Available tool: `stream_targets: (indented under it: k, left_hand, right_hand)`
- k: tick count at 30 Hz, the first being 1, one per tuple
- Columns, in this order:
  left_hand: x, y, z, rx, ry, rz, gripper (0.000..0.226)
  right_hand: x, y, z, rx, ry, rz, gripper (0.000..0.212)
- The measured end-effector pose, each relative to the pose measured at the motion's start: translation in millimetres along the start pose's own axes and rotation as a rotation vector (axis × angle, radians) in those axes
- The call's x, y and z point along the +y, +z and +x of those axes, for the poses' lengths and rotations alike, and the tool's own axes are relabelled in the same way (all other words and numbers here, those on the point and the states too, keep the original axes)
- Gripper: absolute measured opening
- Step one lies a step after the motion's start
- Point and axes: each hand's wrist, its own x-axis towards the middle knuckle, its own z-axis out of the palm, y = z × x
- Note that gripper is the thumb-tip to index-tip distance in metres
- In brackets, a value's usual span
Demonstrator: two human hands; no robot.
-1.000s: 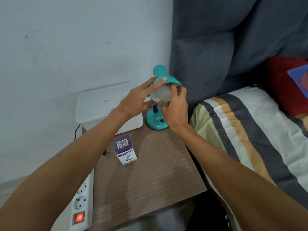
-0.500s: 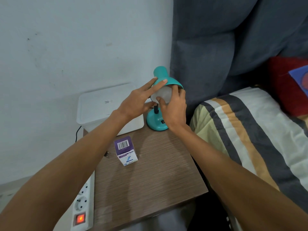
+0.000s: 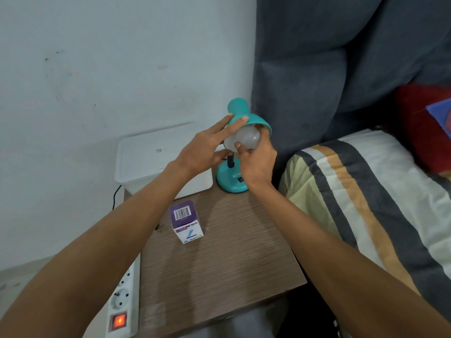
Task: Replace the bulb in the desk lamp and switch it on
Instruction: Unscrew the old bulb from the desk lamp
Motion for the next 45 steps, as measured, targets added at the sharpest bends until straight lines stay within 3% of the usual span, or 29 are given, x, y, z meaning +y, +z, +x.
stream_targets:
  k: [7,11,16,25,31,36,45]
  left_hand:
    - [3.3,0.4,-0.1,0.009,-0.002,-0.007,0.089]
    - [3.1,0.1,0.2,0.006,-0.003,0.004,0.094]
    - [5.2,-1.6,0.1,0.012,-0.015,-0.017,0.093]
    - [4.7,-0.1,1.1,0.006,-0.022,-0.005,0.095]
    - [5.0,0.6,1.9,0.001,-0.007,-0.004,0.094]
    - [3.6,1.2,2.8,0.015,-0.025,-0.005,0.097]
    - [3.2,0.8,3.7,0.021,-0.022,-0.015,0.094]
  right_hand:
    - [-1.4,0.6,-0.2,-0.037,-0.005,-0.061,0.054]
    - [-0.7,4.3,-3.0,0.001,-0.015,0.027,0.047]
    - [-2.1,3.1,-0.5,0.071,0.045,0.052,0.063]
    - [-1.7,0.5,3.8,-0.019,0.01,-0.046,0.052]
    - [-1.6,6.0,-1.2,0.023,-0.027,0.03,0.035]
    - [-3.5,10.2,-5.9,0.085,0.088,0.153,0.064]
    - [-4.8,6.4,4.7,0.061,0.174,0.328,0.059]
